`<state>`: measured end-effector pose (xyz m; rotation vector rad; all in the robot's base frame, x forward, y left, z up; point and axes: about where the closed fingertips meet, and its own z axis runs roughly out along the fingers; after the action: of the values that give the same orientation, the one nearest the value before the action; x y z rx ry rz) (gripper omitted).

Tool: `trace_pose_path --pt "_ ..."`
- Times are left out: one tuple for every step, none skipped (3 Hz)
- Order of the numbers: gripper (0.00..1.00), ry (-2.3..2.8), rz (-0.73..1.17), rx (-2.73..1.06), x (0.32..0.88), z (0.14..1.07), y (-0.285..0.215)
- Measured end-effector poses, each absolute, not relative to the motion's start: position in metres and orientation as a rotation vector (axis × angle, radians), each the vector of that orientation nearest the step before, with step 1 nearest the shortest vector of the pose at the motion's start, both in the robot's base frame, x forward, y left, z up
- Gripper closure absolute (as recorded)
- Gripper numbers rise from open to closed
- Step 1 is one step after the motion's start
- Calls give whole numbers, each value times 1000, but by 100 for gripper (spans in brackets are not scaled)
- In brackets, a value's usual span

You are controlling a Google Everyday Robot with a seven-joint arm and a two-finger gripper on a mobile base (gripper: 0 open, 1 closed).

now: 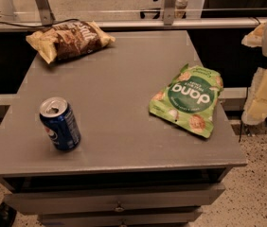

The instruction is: Pick brown chip bag

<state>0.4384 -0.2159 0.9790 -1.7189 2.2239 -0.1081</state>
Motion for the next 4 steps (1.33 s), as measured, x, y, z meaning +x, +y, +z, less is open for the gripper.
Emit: trace_pose_path --pt "0 2224 -108 -1719 438 979 -216" --pt "0 2181 -100 -1688 458 974 -209" --pt "0 2060 -41 -1687 508 955 -172" --pt "0 1916 31 -1699 562 932 -127"
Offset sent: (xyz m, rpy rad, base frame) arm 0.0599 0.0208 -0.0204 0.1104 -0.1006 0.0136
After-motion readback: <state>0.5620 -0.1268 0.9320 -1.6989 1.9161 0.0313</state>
